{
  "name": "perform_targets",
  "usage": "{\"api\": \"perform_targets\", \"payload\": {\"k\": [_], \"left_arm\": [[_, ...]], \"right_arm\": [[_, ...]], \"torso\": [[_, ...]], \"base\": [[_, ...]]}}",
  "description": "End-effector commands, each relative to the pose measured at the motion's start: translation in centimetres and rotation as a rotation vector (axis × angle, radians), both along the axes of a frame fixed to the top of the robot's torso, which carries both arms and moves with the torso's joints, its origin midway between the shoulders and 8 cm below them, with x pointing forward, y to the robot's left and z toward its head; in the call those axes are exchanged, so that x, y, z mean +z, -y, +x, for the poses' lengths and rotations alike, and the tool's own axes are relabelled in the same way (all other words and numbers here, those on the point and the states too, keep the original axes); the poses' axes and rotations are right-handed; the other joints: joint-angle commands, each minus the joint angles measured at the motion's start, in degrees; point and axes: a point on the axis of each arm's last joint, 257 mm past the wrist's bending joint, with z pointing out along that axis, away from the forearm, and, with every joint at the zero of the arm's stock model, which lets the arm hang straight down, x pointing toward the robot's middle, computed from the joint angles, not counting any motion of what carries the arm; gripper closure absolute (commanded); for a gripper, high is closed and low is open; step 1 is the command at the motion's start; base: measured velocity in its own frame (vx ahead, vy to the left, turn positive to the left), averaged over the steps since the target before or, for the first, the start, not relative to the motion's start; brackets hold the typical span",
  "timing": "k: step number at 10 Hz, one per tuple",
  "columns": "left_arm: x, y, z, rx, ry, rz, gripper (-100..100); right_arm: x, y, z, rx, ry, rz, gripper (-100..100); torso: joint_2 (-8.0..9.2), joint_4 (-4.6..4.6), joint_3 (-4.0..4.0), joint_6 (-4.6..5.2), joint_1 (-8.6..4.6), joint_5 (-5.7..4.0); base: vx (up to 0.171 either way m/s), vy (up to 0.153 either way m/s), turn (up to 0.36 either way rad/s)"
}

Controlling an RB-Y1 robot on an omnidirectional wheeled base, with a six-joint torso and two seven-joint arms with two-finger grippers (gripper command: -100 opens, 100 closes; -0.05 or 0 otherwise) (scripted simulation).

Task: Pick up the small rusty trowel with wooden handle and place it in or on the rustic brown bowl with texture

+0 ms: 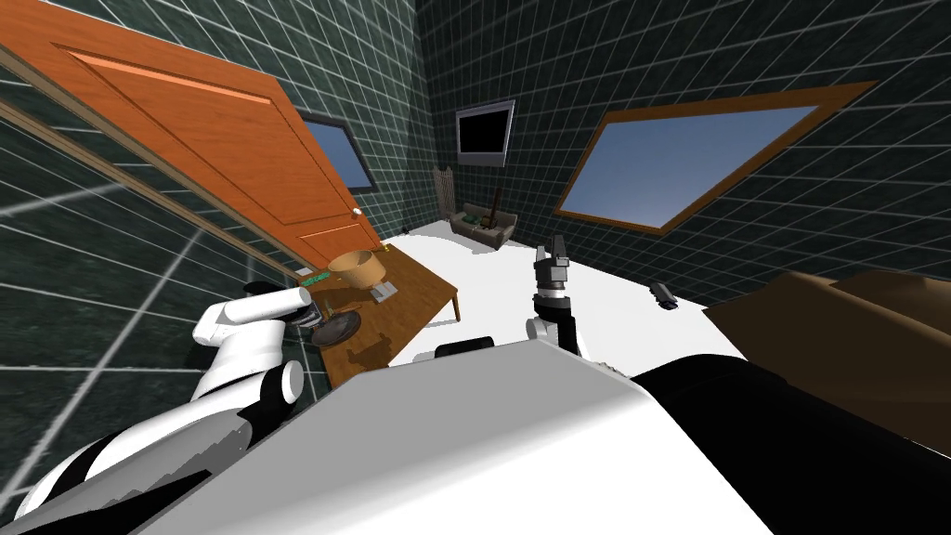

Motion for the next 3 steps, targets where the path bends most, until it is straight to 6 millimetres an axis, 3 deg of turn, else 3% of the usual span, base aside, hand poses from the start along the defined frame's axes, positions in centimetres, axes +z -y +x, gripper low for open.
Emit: {"api": "perform_targets", "payload": {"k": [1,3], "left_arm": [[0.00,0.00,0.00,0.000,0.000,0.000,0],[0.00,0.00,0.00,0.000,0.000,0.000,0]], "right_arm": [[0.00,0.00,0.00,0.000,0.000,0.000,0],[0.00,0.00,0.00,0.000,0.000,0.000,0]], "torso": [[0.00,0.00,0.00,0.00,0.00,0.00],[0.00,0.00,0.00,0.00,0.00,0.00]], "base": [[0.000,0.000,0.000],[0.000,0.000,0.000]]}}
